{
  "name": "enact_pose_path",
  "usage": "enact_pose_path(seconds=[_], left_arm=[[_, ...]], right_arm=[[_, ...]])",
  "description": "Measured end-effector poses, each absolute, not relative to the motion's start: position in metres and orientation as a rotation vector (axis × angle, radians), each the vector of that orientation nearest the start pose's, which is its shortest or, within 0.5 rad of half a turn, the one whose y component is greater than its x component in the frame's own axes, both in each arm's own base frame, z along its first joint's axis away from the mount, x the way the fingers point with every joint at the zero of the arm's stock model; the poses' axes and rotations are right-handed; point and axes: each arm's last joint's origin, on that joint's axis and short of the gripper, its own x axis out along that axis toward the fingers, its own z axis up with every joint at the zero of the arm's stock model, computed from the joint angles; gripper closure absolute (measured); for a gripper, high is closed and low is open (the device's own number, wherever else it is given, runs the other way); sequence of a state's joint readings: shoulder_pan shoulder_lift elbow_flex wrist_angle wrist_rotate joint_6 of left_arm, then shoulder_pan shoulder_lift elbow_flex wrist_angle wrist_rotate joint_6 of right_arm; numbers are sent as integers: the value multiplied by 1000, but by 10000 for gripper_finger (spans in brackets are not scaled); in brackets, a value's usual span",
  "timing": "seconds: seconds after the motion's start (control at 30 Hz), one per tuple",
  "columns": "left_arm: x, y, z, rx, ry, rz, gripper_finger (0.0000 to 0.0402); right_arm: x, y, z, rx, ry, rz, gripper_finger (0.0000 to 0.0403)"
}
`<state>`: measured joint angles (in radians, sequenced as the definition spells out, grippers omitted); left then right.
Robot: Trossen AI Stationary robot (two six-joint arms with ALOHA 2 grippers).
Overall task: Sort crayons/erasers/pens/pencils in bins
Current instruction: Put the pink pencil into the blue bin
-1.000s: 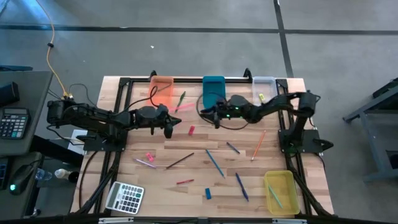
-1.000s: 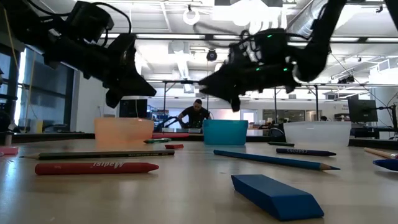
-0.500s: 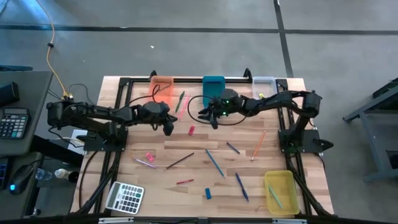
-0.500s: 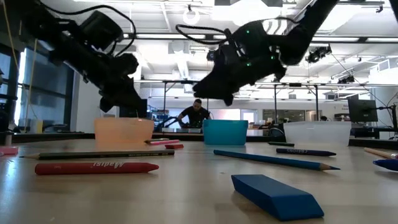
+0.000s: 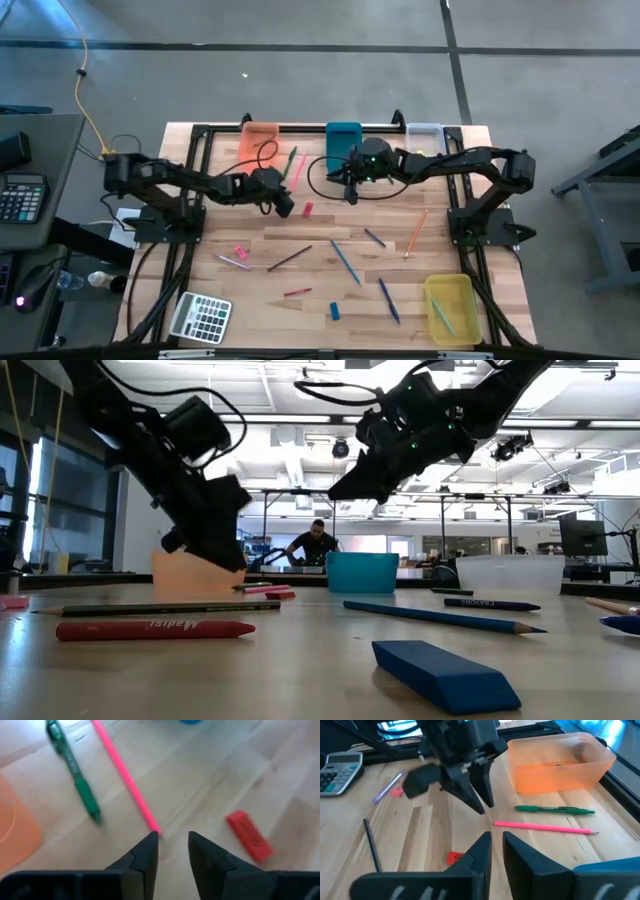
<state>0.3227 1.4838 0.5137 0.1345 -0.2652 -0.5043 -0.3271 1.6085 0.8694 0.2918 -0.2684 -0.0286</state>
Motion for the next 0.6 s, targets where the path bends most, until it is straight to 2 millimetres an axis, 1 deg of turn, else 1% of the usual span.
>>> enact_pose_path(seconds=[0.13, 0.27, 0.43, 0.6], left_arm=[[240, 88, 116, -498, 676, 813, 283], [242, 91, 106, -491, 671, 869, 275], [247, 93, 95, -505, 664, 859, 279], [248, 93, 89, -502, 675, 863, 297]], right_arm=[[322, -101, 205, 98, 433, -50, 373], [322, -101, 205, 91, 433, -47, 373], [322, -100, 205, 84, 434, -45, 373], [322, -100, 205, 80, 434, -44, 373]])
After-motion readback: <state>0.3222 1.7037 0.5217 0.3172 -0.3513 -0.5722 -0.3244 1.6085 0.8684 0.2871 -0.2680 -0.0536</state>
